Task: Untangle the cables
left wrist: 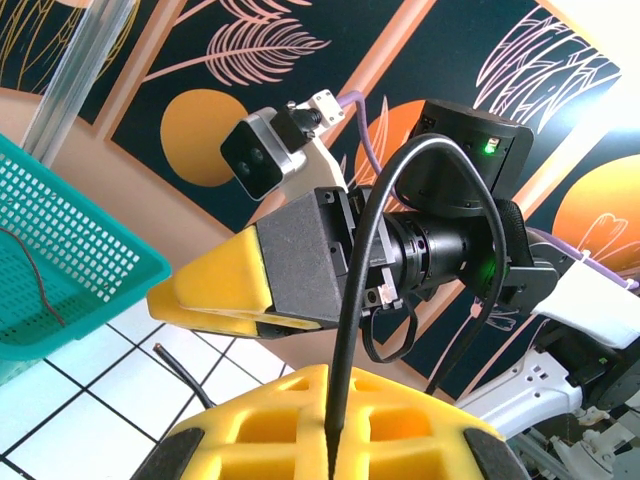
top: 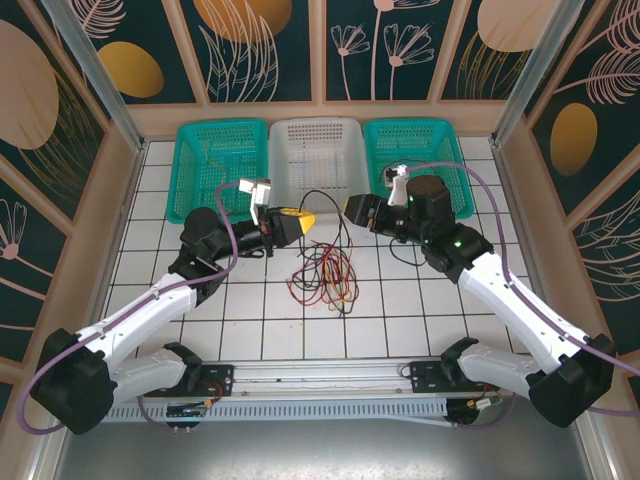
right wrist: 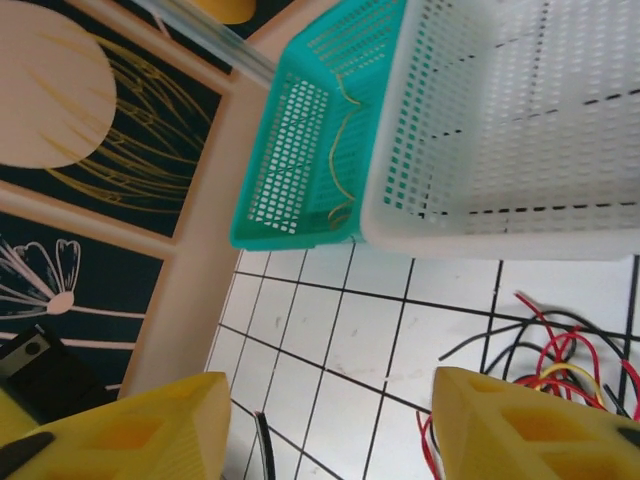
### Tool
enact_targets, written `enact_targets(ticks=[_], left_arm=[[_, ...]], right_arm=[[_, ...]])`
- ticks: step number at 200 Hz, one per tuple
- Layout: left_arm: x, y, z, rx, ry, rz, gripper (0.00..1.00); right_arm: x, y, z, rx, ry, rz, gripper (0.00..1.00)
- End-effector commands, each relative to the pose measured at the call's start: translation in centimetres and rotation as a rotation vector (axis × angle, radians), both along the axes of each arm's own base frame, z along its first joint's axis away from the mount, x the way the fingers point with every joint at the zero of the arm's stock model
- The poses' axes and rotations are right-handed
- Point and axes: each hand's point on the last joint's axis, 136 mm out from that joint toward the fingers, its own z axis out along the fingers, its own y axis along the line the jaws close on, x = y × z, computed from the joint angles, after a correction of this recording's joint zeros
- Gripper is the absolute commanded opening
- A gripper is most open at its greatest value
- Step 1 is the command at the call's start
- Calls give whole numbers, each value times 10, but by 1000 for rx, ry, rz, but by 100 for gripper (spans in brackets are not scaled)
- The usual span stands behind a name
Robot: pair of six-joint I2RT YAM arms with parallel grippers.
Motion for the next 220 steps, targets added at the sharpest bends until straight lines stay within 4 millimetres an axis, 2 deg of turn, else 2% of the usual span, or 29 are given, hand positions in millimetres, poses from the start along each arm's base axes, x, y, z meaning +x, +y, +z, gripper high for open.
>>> enact_targets(ticks=[1,18,42,63,101,121,153,172,183,199,214,220], left_arm=[[-5,-2,20,-25,-67,-29,0],[-2,-3,23,-19,-79,-12,0],[5,-2,28,-15,-94,28,0],[9,-2,34,-23,-107,41,0],[21,1,47,-49,-131,110,0],[42,16,57,-75,-133,279,0],[82,76,74,-183,-73,700,0],[93,99,83,-268,-32,829,0],[100,111,81,-317,18,894,0],[104,119,78,-406,64,915,0],[112,111,74,-417,90,896,0],[117,106,72,-401,100,889,0]], right_arm=[[-4,15,2,37,-3,54,48],[-5,19,-2,32,1,57,42],[-5,18,4,45,-16,51,33],[-7,19,6,61,-17,57,31],[-8,16,2,74,-8,38,9],[-6,8,7,118,-22,-16,0],[-4,-4,9,278,25,-146,0],[-9,-2,2,340,49,-196,0],[-12,-1,-2,361,61,-230,0],[-19,1,-6,416,78,-267,0],[-22,4,-9,412,80,-275,0],[-21,2,-11,383,80,-294,6]])
